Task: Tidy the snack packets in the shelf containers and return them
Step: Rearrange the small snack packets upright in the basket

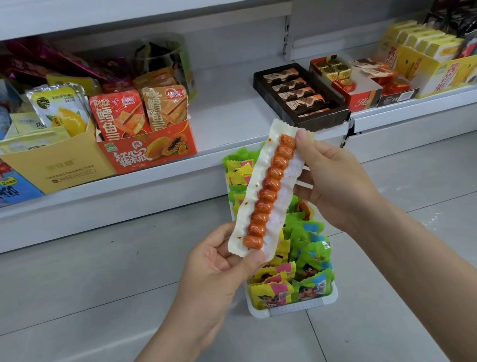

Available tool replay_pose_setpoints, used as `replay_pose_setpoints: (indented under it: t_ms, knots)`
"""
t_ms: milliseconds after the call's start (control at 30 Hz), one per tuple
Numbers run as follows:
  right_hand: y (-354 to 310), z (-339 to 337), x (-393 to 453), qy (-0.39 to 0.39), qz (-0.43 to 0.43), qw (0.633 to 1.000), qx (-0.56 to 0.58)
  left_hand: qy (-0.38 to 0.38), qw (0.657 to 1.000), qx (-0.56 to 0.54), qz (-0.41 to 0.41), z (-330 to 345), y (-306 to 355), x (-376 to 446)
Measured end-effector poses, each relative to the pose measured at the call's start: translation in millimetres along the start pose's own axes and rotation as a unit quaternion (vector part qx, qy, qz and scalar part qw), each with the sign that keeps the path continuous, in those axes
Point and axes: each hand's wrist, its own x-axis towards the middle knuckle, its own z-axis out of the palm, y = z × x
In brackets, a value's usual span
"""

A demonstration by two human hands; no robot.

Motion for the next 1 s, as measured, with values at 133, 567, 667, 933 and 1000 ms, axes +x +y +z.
replay_pose_setpoints:
  t_ms: [133,567,667,933,1000]
  knots:
    - [-1.1,0.2,-0.4,0.006,0.006,1.0,0.016,-0.007,0.999,-0.018,-0.027,-0.3,-0.1,-0.5]
    - [-3.9,7.5,0.2,-0.064,0.014,0.996,0.066,-0.033,0.923,-0.344,-0.171,7.5,-0.8,5.5]
    - [-6.4,7.0,0.7,-0.065,0.032,0.997,0.025,0.02,0.95,-0.295,-0.106,7.0,-3.9,9.6]
    - [-15.9,-5.7,-1.7,-0.089,-0.013,0.995,-0.038,0.157,0.987,-0.029,0.021,3.2,-10.2,9.2]
    - [-20.0,-13.7,-1.5,-0.07,-0.07,0.988,-0.119,0.156,0.987,-0.008,0.035,1.3,-10.1,8.1]
